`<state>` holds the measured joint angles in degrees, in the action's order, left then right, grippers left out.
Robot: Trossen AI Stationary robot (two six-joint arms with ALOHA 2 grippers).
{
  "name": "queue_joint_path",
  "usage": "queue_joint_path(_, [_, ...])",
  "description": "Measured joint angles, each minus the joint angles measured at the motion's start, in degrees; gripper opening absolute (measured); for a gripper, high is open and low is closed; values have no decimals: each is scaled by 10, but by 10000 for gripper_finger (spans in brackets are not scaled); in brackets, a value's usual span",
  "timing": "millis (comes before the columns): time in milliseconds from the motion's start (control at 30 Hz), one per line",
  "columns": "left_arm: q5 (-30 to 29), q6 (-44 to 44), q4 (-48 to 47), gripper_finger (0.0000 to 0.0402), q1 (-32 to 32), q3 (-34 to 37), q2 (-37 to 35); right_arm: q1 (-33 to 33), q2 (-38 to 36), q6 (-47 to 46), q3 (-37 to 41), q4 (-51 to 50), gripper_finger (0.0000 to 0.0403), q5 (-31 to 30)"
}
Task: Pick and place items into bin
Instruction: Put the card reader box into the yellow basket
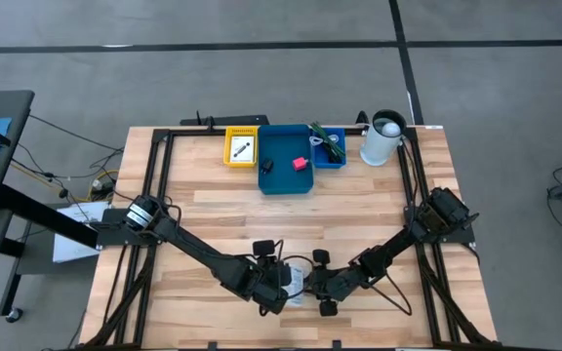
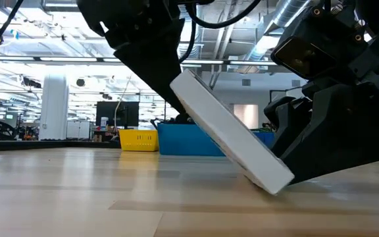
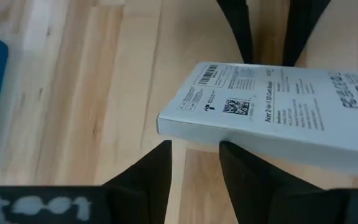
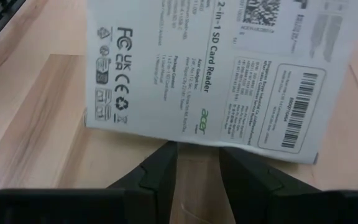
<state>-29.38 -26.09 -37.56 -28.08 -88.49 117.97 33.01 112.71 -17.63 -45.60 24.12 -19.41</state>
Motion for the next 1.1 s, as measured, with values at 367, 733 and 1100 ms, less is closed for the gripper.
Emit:
queue_joint_path(367, [17, 47, 91, 130, 6, 3, 8, -1, 1, 1, -1, 0, 118, 2])
queue_joint_path(733, [22, 71, 126, 130, 7, 1, 4, -1, 1, 1, 0, 2, 118, 1])
queue_joint_path(1100, [70, -107, -85, 130, -18, 6, 3, 1, 1, 1, 0, 1, 118, 1])
